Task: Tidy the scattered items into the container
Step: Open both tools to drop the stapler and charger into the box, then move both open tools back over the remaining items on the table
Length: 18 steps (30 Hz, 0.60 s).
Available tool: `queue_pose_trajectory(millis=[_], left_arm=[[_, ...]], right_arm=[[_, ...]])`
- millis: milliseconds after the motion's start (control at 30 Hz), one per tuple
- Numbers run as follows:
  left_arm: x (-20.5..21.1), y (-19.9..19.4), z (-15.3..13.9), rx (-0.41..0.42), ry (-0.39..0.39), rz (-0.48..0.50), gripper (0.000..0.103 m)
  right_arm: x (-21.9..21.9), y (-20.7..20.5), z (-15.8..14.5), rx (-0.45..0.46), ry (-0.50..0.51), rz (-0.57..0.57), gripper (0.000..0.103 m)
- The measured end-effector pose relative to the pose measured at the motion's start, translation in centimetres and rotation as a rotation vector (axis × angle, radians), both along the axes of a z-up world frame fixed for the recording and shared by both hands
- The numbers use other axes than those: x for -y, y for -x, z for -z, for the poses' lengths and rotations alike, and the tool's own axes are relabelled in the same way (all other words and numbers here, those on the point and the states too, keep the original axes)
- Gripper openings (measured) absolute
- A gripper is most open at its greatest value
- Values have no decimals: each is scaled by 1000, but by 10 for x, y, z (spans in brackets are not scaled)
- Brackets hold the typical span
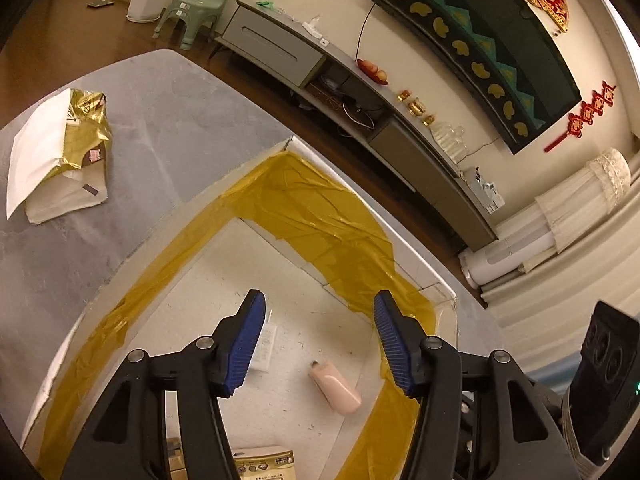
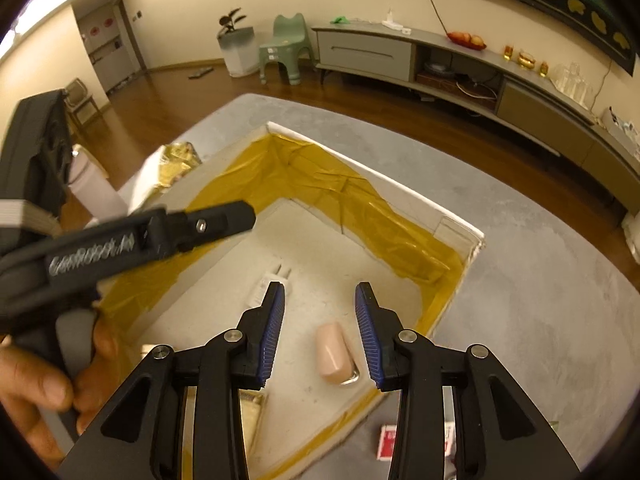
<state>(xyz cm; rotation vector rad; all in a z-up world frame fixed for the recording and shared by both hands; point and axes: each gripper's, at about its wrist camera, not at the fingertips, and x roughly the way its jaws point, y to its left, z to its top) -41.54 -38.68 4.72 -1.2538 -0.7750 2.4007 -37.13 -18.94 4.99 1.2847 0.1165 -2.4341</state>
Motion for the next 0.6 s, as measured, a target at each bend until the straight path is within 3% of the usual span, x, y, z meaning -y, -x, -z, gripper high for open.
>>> queue_pose_trajectory(millis=[300,433,600], left_arm=[[1,-12,-22,-42,-19,9,62],[-5,-20,-26,-61,32,4,62],[-22,-41,-41,-141,132,29,62]], right_arm=[[-16,-37,-22,-31,119,-7,39],[-28,-58,-26,-51,189,-32,39],[-48,-94,-32,-116,272,-68,39]])
